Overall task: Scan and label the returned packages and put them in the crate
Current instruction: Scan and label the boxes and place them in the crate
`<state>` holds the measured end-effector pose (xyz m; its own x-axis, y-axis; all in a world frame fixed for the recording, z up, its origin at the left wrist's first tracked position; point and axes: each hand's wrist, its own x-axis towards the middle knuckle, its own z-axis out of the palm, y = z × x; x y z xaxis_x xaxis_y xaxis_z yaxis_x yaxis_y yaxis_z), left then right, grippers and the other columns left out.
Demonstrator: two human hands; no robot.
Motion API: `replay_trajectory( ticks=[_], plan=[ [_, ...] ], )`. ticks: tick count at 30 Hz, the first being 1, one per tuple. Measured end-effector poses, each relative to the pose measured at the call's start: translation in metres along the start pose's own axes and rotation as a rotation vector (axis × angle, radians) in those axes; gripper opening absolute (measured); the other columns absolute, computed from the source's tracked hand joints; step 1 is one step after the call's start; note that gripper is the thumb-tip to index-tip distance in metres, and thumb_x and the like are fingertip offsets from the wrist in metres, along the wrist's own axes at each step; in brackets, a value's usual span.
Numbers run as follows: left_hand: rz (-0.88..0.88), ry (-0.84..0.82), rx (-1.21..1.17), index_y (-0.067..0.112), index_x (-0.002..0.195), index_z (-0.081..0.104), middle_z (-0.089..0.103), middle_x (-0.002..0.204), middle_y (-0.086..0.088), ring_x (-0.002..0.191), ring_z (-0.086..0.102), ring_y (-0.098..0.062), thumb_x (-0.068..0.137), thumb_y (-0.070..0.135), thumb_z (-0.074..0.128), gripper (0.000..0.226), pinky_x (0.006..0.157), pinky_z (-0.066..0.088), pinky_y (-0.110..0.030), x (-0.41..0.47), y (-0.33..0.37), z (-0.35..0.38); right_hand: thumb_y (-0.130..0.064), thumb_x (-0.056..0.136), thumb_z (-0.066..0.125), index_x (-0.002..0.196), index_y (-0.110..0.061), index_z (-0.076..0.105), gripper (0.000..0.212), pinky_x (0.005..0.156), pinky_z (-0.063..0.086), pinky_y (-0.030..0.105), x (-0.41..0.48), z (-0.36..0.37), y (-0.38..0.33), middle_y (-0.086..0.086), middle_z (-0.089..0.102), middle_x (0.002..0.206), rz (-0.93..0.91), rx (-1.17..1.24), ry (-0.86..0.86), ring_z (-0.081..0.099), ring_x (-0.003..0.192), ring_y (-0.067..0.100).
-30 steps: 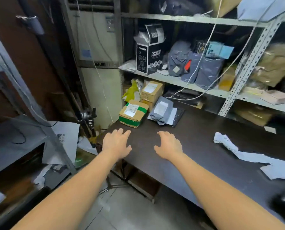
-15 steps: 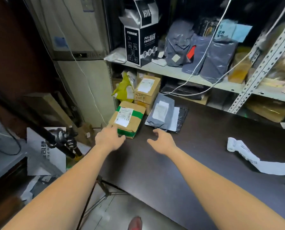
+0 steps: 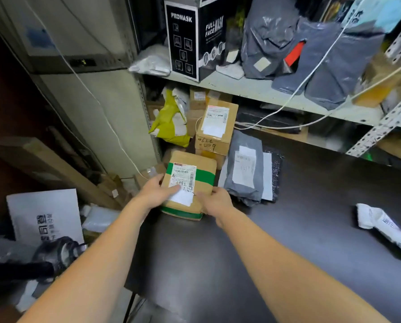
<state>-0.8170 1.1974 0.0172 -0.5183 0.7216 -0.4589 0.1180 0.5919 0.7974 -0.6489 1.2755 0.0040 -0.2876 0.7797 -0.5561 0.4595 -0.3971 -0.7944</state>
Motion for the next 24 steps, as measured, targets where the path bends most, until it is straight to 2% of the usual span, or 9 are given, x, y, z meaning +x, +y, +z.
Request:
replay_trajectory(
  ticks=[4,6,9,11,15,17,19,21,24],
  plan=[
    [0.086,0.034,0.027,0.019,0.128,0.06,0.071,0.114,0.005,0.1,0.068,-0.014,0.082,0.021,0.082,0.052,0.094,0.053,-0.034,-0.002,-0.007,0.006,-0.016,0.081,0.077,0.12,-0.006,0.066,0.041,0.092,0.056,0.052,0.002,-0.003,0.003,0.012,0.071,0.117,-0.011,-0.035,0.001,0.068,0.107,0.033],
    [0.112,0.041,0.015,0.021,0.127,0.062,0.072,0.114,0.004,0.102,0.069,-0.015,0.082,0.02,0.081,0.048,0.097,0.053,-0.038,-0.01,-0.01,0.007,-0.014,0.081,0.075,0.113,-0.007,0.067,0.034,0.09,0.057,0.053,-0.001,-0.007,0.005,0.011,0.072,0.114,-0.038,-0.042,-0.012,0.069,0.104,0.033],
    [0.168,0.069,-0.008,0.027,0.12,0.067,0.074,0.106,0.011,0.098,0.07,-0.011,0.083,0.019,0.081,0.04,0.092,0.056,-0.038,-0.029,-0.008,0.007,-0.013,0.083,0.074,0.109,-0.011,0.07,0.026,0.084,0.06,0.05,-0.017,-0.015,0.006,0.006,0.074,0.108,-0.099,-0.013,-0.036,0.072,0.097,0.027],
    [0.21,0.108,-0.001,0.035,0.112,0.069,0.075,0.098,0.018,0.092,0.071,-0.007,0.082,0.021,0.081,0.035,0.084,0.058,-0.033,-0.045,-0.001,0.006,-0.013,0.084,0.074,0.105,-0.017,0.07,0.021,0.079,0.063,0.045,-0.032,-0.024,0.007,0.002,0.074,0.105,-0.152,0.024,-0.059,0.072,0.094,0.024],
    [0.296,0.186,0.067,0.056,0.09,0.066,0.07,0.085,0.035,0.078,0.067,0.009,0.079,0.034,0.081,0.029,0.071,0.055,-0.027,-0.09,0.026,0.012,-0.016,0.085,0.077,0.098,-0.026,0.067,0.019,0.061,0.058,0.02,-0.068,-0.056,0.007,-0.013,0.071,0.093,-0.289,0.087,-0.076,0.072,0.083,0.009],
    [0.347,0.199,0.07,0.057,0.093,0.067,0.071,0.087,0.034,0.08,0.068,0.006,0.078,0.037,0.081,0.029,0.071,0.055,-0.026,-0.114,0.04,0.026,-0.019,0.084,0.078,0.107,-0.021,0.066,0.026,0.062,0.058,0.02,-0.088,-0.082,0.009,-0.013,0.07,0.096,-0.325,0.114,-0.053,0.07,0.084,0.005],
    [0.391,0.206,0.089,0.047,0.108,0.069,0.072,0.091,0.03,0.086,0.069,0.002,0.077,0.04,0.082,0.034,0.074,0.054,-0.027,-0.137,0.054,0.05,-0.022,0.084,0.079,0.116,-0.017,0.065,0.036,0.075,0.062,0.031,-0.11,-0.114,0.017,-0.007,0.072,0.105,-0.339,0.111,-0.021,0.071,0.092,0.012],
    [0.422,0.178,0.11,0.038,0.117,0.069,0.072,0.097,0.027,0.092,0.068,0.001,0.077,0.042,0.082,0.042,0.079,0.055,-0.028,-0.159,0.066,0.081,-0.024,0.084,0.078,0.115,-0.019,0.065,0.034,0.083,0.062,0.04,-0.13,-0.153,0.03,-0.005,0.072,0.109,-0.345,0.095,0.01,0.071,0.097,0.015],
    [0.456,0.098,0.148,0.031,0.122,0.068,0.072,0.107,0.018,0.1,0.067,-0.004,0.077,0.045,0.082,0.05,0.088,0.055,-0.033,-0.187,0.08,0.144,-0.025,0.083,0.077,0.104,-0.027,0.065,0.025,0.083,0.062,0.042,-0.158,-0.219,0.062,-0.007,0.073,0.107,-0.331,0.086,0.07,0.071,0.096,0.015]
  ],
)
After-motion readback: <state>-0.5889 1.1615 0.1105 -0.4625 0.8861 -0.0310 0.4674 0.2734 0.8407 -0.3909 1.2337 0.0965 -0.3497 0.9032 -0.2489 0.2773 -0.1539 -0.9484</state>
